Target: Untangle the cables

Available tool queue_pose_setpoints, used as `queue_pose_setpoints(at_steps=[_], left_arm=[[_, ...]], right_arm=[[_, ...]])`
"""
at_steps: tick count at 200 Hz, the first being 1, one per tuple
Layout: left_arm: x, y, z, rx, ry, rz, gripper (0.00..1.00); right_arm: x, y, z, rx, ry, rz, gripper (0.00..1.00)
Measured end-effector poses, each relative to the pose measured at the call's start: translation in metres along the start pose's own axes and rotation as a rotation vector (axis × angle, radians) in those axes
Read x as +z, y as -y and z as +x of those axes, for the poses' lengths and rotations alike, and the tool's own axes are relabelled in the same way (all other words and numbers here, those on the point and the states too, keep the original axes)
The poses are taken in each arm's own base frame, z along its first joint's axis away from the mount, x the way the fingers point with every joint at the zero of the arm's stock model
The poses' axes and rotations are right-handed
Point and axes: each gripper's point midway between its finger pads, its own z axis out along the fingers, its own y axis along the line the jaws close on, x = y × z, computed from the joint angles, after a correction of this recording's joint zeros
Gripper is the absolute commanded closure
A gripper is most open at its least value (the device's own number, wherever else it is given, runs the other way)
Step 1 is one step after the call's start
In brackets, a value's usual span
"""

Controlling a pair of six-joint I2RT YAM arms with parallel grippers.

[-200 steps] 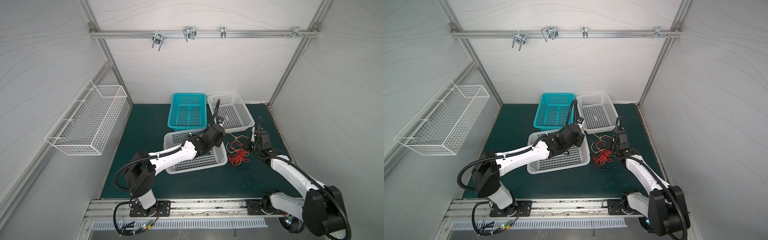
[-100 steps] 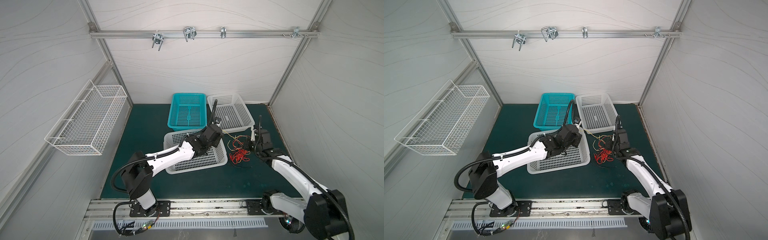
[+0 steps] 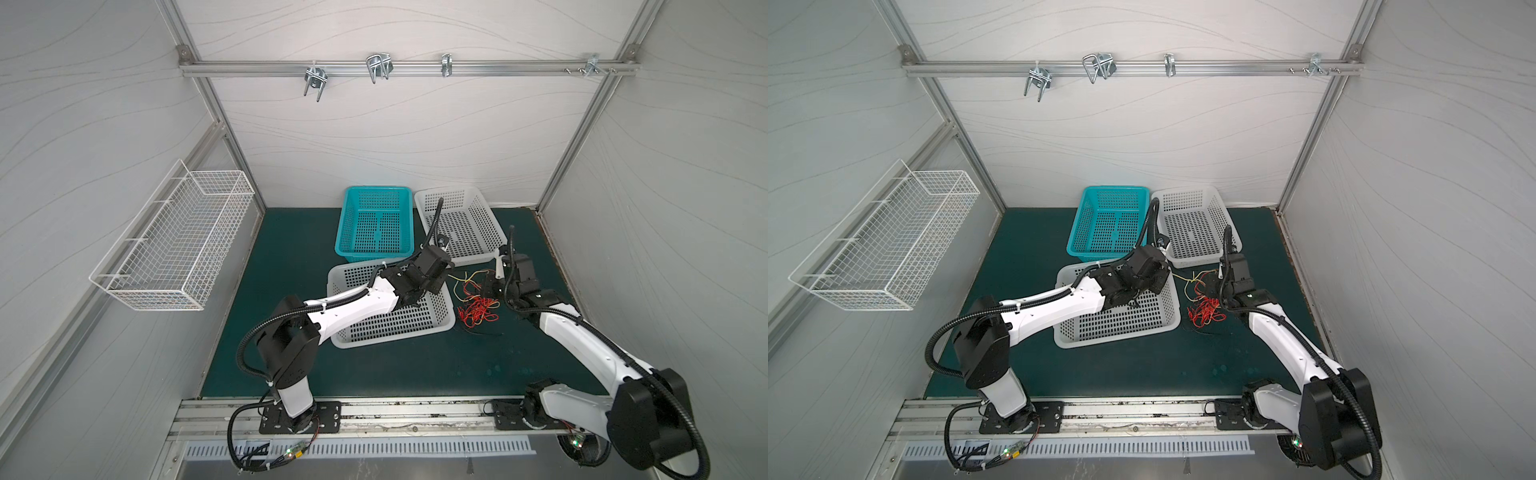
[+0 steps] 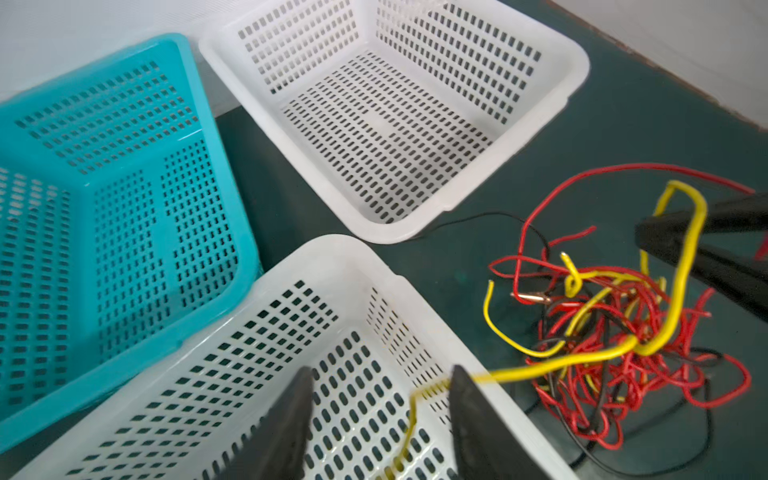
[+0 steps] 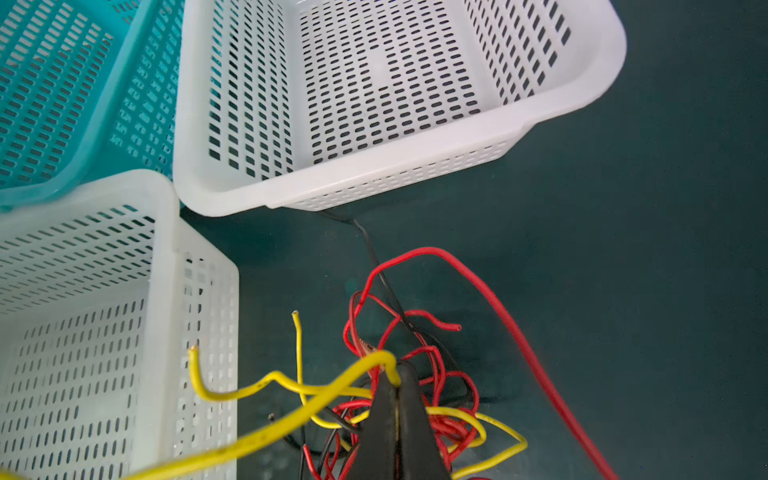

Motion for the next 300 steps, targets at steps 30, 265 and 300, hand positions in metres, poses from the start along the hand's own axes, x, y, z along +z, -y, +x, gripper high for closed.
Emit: queue_pose_setpoints(at_steps=[30,265,300], left_arm=[[-0.002,0.009,0.0,0.028,-0.005,0.056,0.33],[0.014,0.102,-0.022,0.035,-0.01,0.505,1.0],[0.019,0.098,-0.021,0.001,-0.017,0.464,1.0]], right_arm=[[0.005,0.0,0.004,-0.026,-0.018,0.003,1.0],[-0.014,-0.039,-0.002,-0.151,0.088,-0.186,0.95],[-0.014,-0.041,-0.002,-0.134,0.084,-0.191,0.68]])
